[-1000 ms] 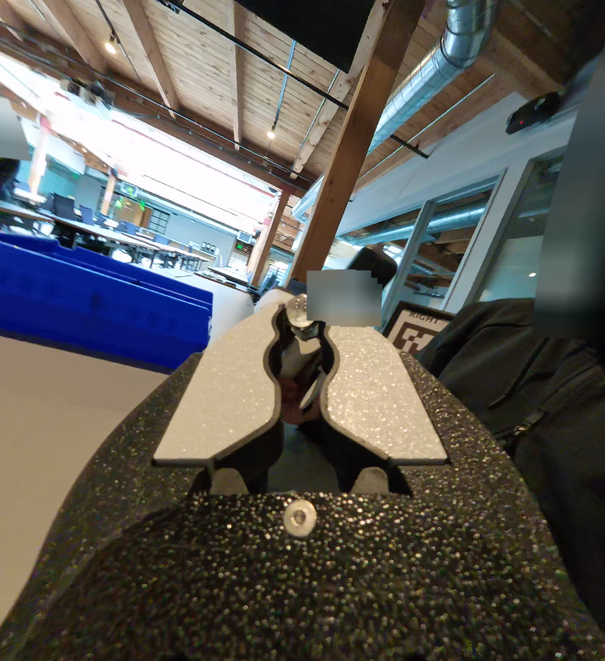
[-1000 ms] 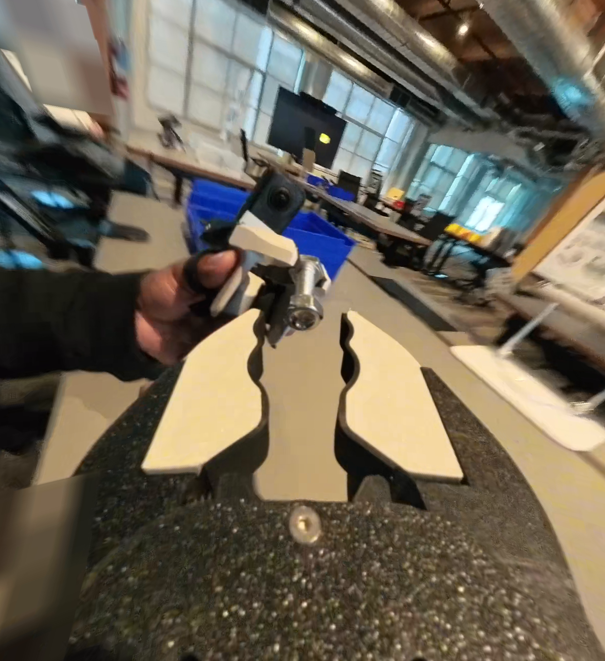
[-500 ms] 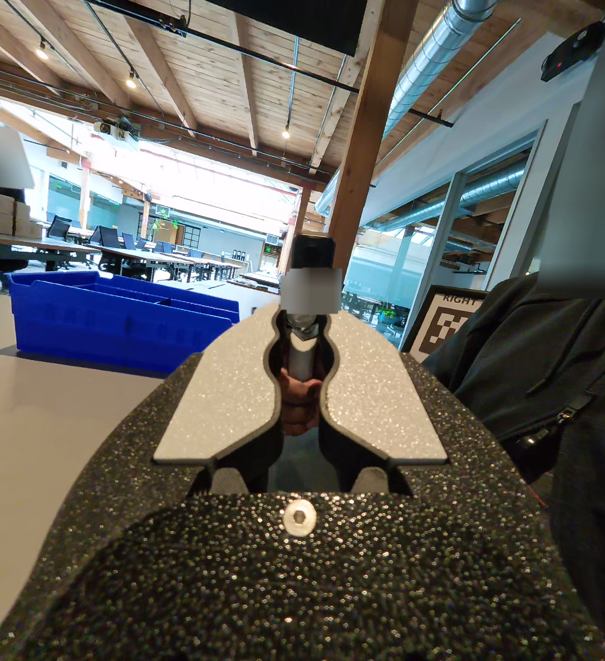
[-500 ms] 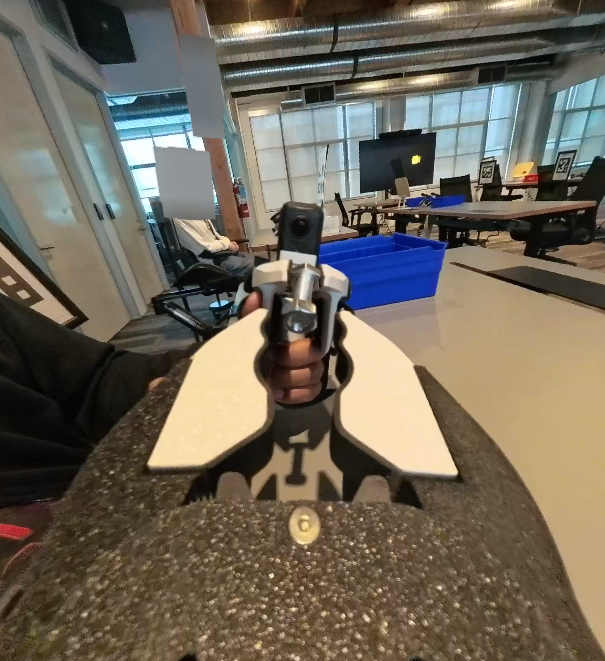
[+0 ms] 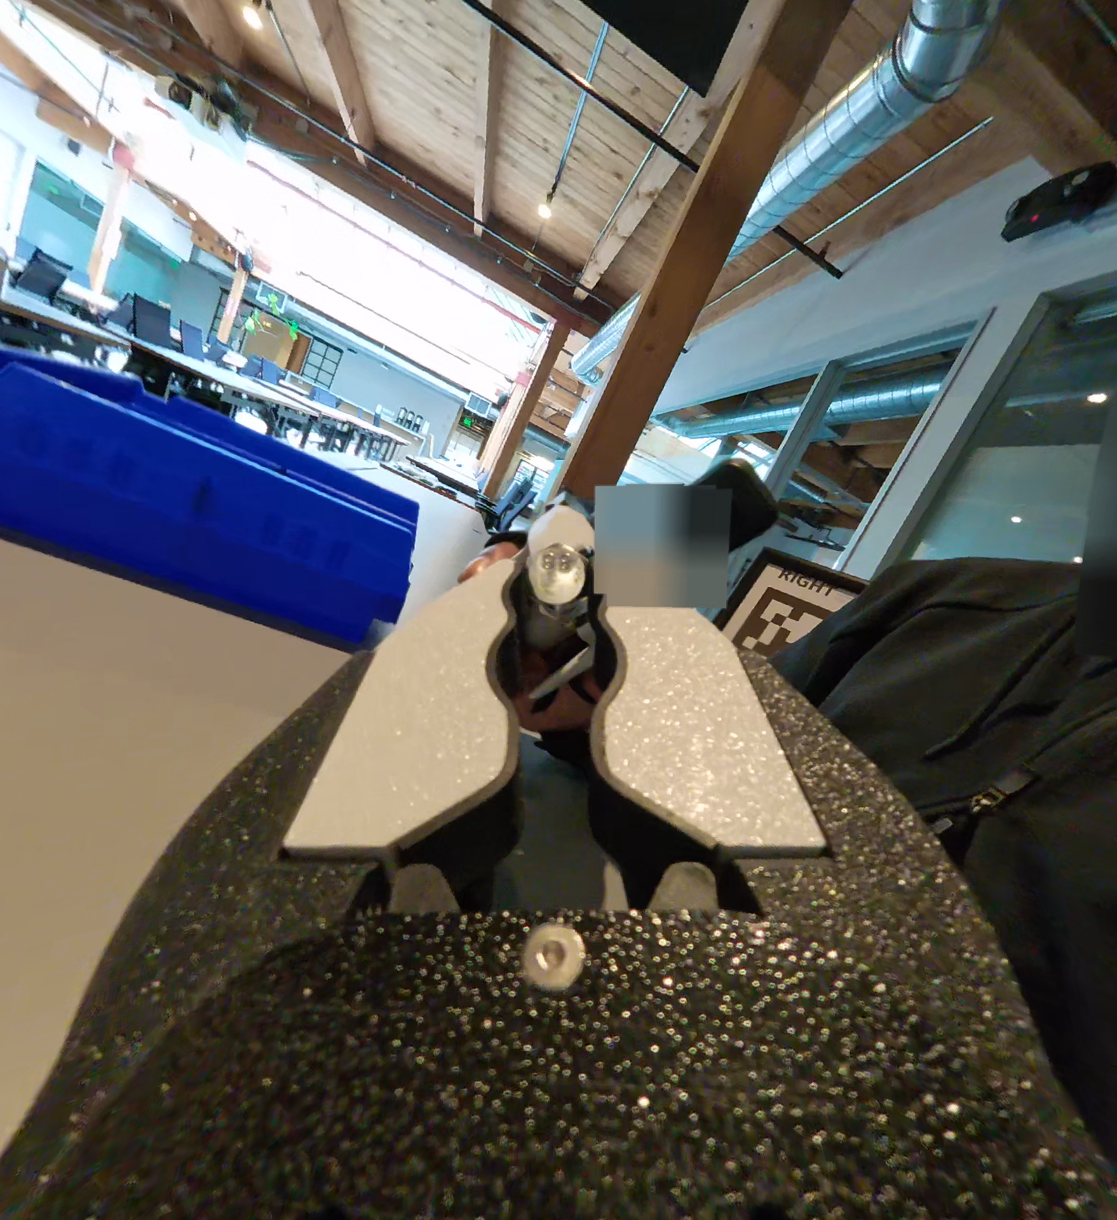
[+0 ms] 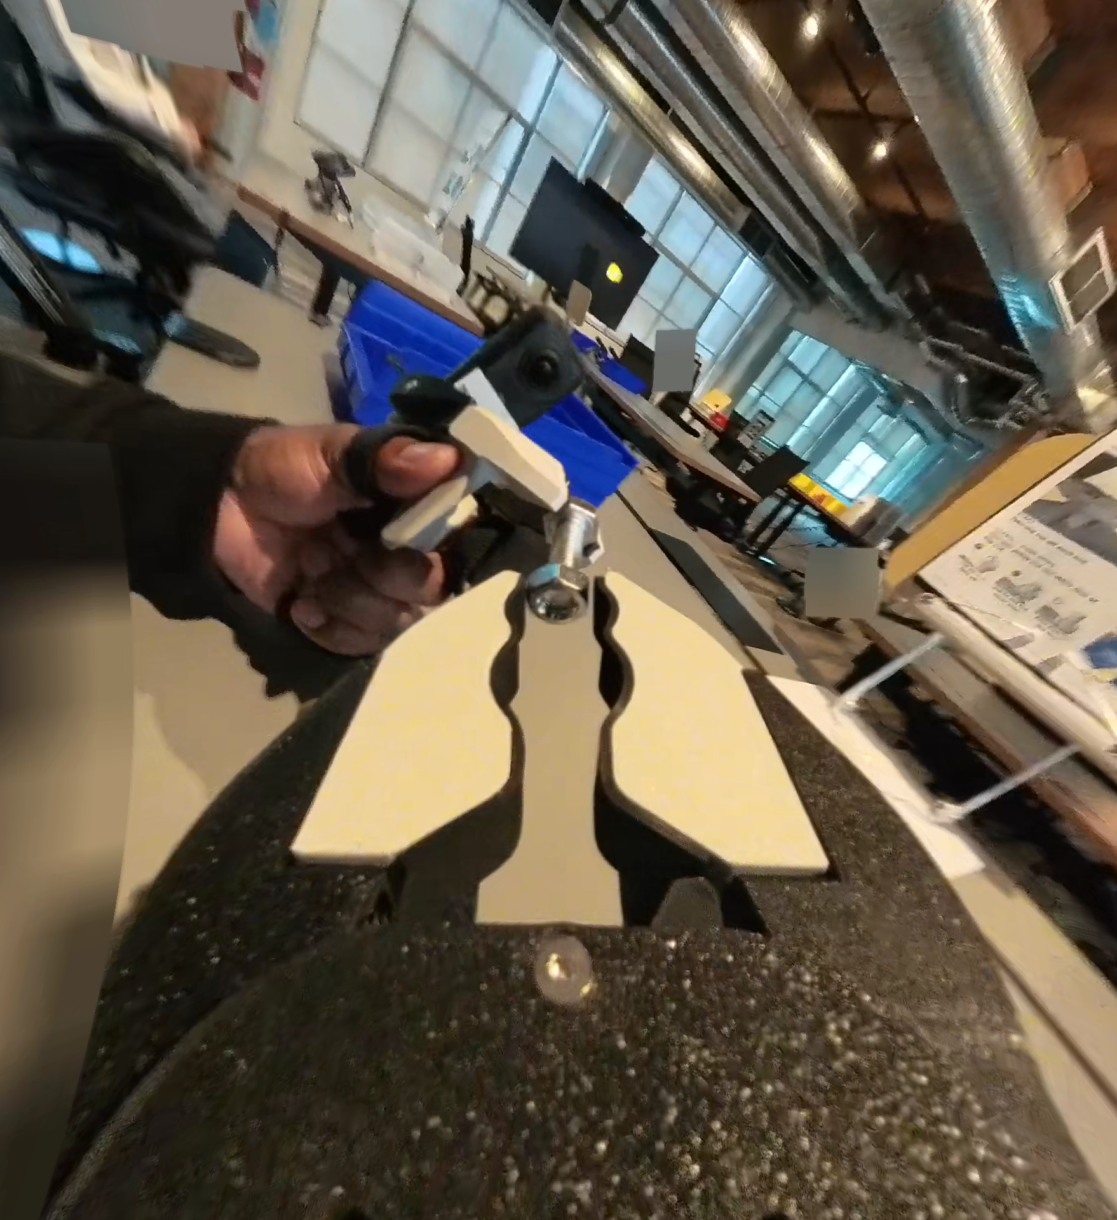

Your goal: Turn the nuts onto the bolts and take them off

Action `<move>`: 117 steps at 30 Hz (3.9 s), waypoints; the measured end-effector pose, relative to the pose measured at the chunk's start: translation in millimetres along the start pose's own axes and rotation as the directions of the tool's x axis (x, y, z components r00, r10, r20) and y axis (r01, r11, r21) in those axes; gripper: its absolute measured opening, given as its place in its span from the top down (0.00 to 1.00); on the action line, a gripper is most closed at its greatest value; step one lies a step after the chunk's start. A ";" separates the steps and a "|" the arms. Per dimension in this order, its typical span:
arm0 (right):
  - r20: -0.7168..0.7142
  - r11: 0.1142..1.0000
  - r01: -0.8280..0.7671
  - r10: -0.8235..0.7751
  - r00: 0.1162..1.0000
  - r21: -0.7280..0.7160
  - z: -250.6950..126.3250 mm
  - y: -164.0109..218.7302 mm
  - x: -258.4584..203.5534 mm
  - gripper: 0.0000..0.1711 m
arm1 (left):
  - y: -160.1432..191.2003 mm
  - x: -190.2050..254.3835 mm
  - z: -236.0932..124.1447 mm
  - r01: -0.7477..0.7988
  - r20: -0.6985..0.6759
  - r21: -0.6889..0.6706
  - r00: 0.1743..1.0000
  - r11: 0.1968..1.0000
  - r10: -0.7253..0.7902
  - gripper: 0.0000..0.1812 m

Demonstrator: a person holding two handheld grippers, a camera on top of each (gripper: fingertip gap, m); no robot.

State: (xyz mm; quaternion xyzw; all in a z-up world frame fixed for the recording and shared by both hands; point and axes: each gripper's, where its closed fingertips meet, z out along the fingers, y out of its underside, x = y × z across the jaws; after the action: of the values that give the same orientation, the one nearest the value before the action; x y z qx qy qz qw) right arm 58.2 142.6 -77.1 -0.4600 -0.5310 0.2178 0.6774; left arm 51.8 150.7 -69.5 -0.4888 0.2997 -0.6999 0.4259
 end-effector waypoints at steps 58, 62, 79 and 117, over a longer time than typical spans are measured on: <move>0.249 0.809 -0.584 0.553 0.795 0.066 2.8 -12.2 -1.9 0.89 | -9.1 14.8 2.1 -0.236 0.034 0.003 0.971 0.972 0.236 0.91; 0.145 0.916 -0.400 0.391 0.909 0.039 2.3 -4.4 0.1 0.89 | -5.0 7.5 1.6 -0.166 0.038 -0.012 0.985 0.986 0.166 0.91; -0.018 0.993 -0.122 0.122 0.992 0.000 7.5 -8.1 -2.9 0.74 | -14.7 10.4 -5.2 -0.010 -0.065 0.089 0.998 0.996 0.016 0.91; -0.160 0.898 0.391 -0.424 0.891 -0.203 3.5 3.8 0.8 0.89 | 3.5 3.4 -0.6 0.186 -0.127 0.011 0.975 0.983 -0.183 0.91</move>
State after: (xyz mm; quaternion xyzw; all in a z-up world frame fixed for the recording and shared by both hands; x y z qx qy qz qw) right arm 56.0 146.5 -79.9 -0.4122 -0.5611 -0.0219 0.7175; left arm 51.7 146.1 -71.2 -0.4647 0.2714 -0.7690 0.3450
